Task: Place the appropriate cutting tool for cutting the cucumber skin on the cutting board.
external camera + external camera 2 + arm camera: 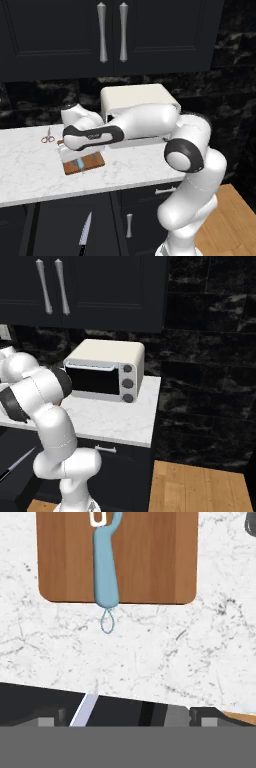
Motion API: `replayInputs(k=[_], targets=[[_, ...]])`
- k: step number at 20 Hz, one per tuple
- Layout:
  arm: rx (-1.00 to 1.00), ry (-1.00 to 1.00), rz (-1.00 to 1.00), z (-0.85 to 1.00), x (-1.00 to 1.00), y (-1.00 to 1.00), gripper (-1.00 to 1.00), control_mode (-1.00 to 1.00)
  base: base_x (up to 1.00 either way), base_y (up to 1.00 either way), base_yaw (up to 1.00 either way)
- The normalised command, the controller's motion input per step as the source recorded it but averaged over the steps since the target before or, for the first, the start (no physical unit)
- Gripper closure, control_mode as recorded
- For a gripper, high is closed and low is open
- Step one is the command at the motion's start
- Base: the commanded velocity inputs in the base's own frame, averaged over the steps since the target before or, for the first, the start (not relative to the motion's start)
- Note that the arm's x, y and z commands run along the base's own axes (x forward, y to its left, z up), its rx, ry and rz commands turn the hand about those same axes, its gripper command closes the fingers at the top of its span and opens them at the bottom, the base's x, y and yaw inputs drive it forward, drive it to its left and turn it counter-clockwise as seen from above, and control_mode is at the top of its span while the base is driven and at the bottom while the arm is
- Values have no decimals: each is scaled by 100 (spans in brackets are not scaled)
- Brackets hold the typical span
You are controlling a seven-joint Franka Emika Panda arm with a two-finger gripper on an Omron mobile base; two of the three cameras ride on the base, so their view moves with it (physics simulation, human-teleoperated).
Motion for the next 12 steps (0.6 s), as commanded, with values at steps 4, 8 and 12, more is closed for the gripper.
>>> replayInputs(k=[4, 8, 12], targets=[[0, -5, 0, 29, -28, -35, -100, -100, 0, 0, 0], [0, -2, 0, 16, -6, -54, -100, -100, 0, 0, 0], [0, 0, 0, 11, 0, -70, -100, -100, 0, 0, 0]])
